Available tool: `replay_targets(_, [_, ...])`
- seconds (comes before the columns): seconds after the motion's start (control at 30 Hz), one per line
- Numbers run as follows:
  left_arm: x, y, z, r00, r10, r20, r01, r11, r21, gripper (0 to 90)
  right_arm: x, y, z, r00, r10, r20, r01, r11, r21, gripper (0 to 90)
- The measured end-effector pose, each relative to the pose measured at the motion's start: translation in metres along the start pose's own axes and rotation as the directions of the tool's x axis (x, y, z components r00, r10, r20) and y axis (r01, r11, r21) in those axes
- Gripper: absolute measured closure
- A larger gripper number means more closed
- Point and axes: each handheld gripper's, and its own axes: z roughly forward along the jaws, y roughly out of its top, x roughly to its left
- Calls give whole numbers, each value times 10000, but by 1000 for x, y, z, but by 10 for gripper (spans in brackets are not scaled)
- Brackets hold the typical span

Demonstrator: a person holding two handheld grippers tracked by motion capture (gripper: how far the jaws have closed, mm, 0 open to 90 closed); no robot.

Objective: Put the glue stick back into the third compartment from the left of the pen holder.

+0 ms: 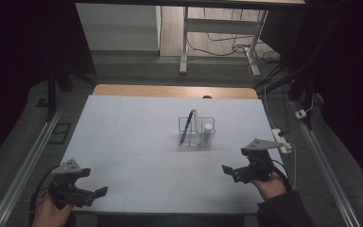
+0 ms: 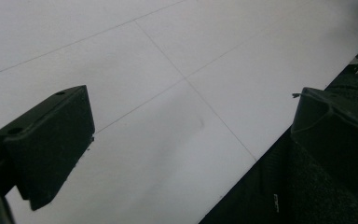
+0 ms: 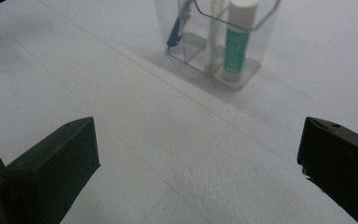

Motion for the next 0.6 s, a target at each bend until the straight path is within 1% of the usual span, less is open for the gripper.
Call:
replay_targets(0.07, [0,0,0,10000,-3,6,3,10000,8,0,-1,-9,-6,9996,220,168,-221,9997,54,0])
replay_targets(0.2, [0,0,0,10000,0,3,0,10000,18,0,-3,-28,-13,9979,569,304,-577,9980,253,0])
replay_targets(0.3, [0,0,0,10000,-11,-17,11,10000,18,0,0,-37,-16,9967,611,528,-635,9969,455,0])
replay_targets(0.47, [1,-1,0,9999,-88,-63,88,10000,-1,0,5,-48,-20,9961,585,664,-643,9939,895,0])
replay_targets(0.53, [1,-1,0,9999,-104,-79,104,9999,30,0,6,-49,-22,9955,630,710,-687,9943,809,0])
replay_targets(0.6, [1,-1,0,9999,-122,-86,122,9999,41,0,5,-50,-22,9950,683,728,-745,9934,871,0])
